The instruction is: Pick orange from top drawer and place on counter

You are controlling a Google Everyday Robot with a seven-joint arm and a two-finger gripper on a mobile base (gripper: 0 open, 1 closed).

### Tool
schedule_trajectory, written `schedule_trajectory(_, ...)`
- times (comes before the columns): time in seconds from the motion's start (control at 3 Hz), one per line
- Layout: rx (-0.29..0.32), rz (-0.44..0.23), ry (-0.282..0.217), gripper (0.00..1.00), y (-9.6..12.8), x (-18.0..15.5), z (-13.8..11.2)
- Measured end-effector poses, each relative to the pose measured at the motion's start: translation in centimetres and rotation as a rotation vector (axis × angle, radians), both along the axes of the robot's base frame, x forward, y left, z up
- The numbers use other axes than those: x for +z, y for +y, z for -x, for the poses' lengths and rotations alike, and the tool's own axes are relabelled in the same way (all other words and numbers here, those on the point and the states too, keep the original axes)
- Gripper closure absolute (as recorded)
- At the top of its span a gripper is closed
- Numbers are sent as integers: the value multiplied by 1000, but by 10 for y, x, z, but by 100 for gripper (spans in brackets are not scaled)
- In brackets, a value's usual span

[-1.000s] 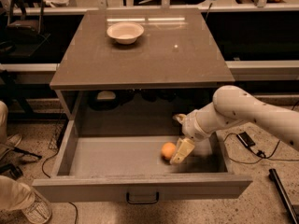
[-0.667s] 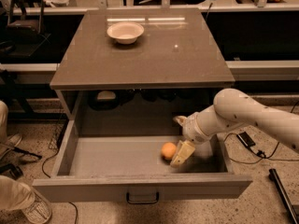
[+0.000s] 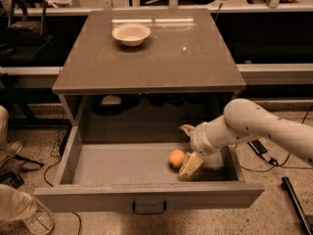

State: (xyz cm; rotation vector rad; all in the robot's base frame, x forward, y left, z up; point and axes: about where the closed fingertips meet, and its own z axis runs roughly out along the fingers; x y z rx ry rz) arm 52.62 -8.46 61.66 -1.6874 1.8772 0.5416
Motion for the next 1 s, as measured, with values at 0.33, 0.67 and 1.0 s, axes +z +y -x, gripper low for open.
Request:
schedule_trajectory(0.33,14,-7,-6,18,5,0,3)
schedule_trajectory(0.67,14,-5,-5,42,7,-2,4)
schedule_trajectory(1.0,9,-3,9,65,10,-5,3)
